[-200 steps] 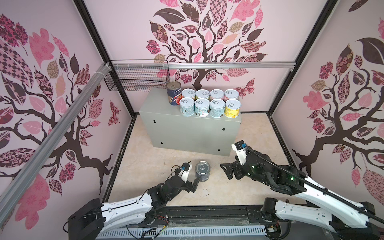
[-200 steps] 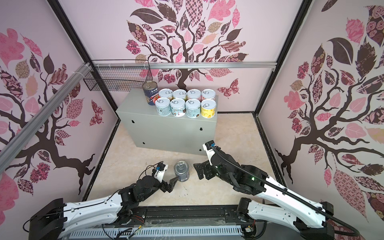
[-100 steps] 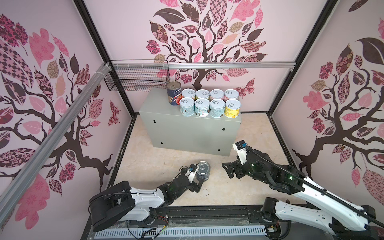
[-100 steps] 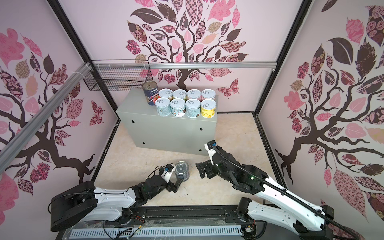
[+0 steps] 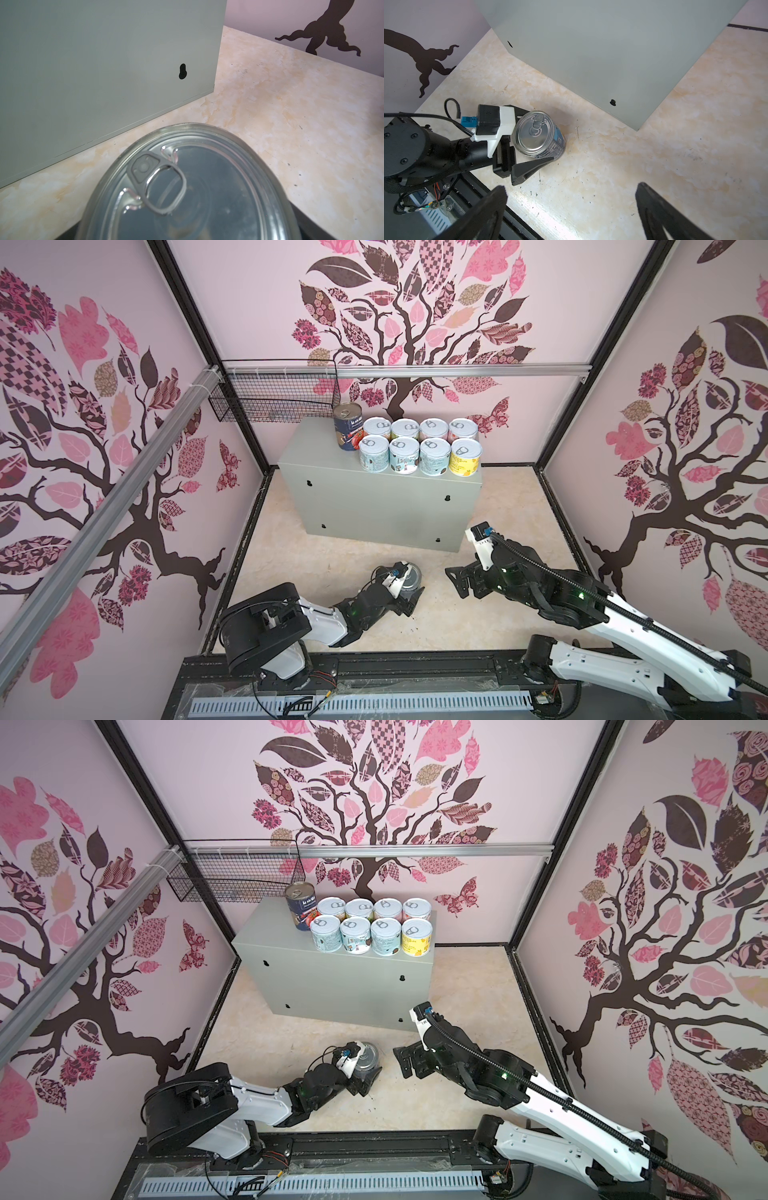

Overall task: Place and organize the canned foods onto the counter
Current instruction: 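Grasp the navy can with the left gripper while the right gripper draws back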

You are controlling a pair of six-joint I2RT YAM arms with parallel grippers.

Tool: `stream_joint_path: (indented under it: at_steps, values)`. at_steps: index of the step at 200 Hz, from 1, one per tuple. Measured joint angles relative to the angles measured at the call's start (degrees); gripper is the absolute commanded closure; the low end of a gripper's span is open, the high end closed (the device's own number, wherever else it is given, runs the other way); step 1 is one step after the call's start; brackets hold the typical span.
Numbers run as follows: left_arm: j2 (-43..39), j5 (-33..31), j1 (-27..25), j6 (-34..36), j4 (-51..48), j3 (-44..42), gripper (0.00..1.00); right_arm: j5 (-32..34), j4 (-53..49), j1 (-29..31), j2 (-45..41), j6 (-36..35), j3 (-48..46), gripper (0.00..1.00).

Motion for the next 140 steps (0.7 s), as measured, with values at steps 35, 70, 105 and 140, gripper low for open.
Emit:
stream_joint_path:
  at_steps: [35,70,105,140]
  values:
    - [0.09,0.04,0.00,0.44,0.83,0.39,0.15,0.17,-0.48,-0.04,0.00,-0.11,0.00,0.00]
    - [0.07,0.35,0.00,1.49,0.85,0.39,0.41,0.37,-0.79,-0.04,0.04,-0.20,0.02,0.00]
    - [-1.38,0.94,0.00,1.60,-1.16,0.39,0.48,0.61,-1.07,-0.04,0.04,-0.07,0.04,0.00]
    - [-8.70,2.25,-0.04,1.36,-10.49,0.39,0.49,1.07,-2.89,-0.20,0.11,0.33,1.70,0.00]
